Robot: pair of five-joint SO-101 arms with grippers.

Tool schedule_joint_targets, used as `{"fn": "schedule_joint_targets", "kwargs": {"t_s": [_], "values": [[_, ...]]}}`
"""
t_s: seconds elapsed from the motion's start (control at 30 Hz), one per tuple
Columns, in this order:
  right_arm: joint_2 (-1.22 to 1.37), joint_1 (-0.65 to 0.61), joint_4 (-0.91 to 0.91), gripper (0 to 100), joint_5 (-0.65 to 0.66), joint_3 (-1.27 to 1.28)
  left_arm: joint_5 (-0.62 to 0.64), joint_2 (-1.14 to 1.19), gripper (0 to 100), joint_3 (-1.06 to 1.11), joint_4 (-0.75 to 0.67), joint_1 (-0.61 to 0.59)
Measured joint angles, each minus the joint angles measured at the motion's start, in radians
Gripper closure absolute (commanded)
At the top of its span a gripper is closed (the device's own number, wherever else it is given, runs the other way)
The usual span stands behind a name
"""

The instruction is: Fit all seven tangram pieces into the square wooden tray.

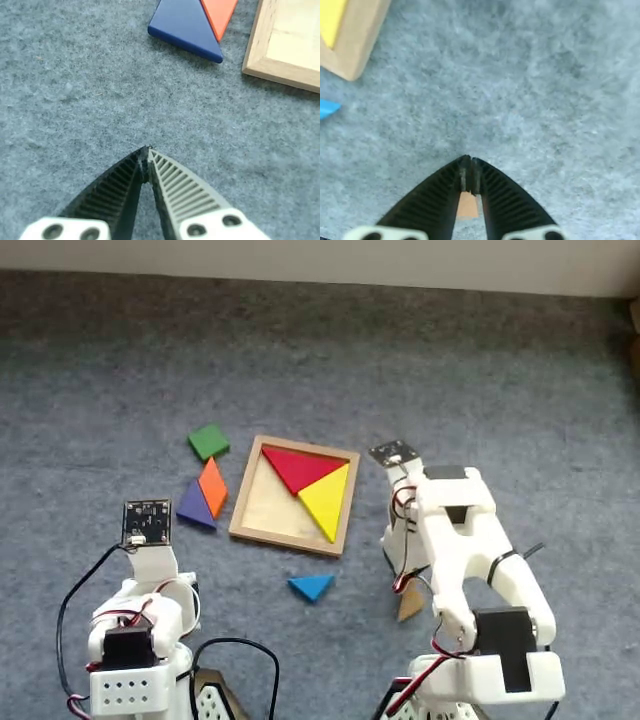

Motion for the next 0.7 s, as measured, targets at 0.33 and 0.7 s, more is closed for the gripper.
{"fn": "schedule_joint_targets", "kwargs": {"t_s": [0.33,0.7], "values": [[-0.425,-0.003,0.112,99.2,0.000,0.035,0.000,0.000,99,0.000,0.000,0.000],[-0.578,-0.005,0.121,99.2,0.000,0.285,0.000,0.000,99,0.000,0.000,0.000]]}}
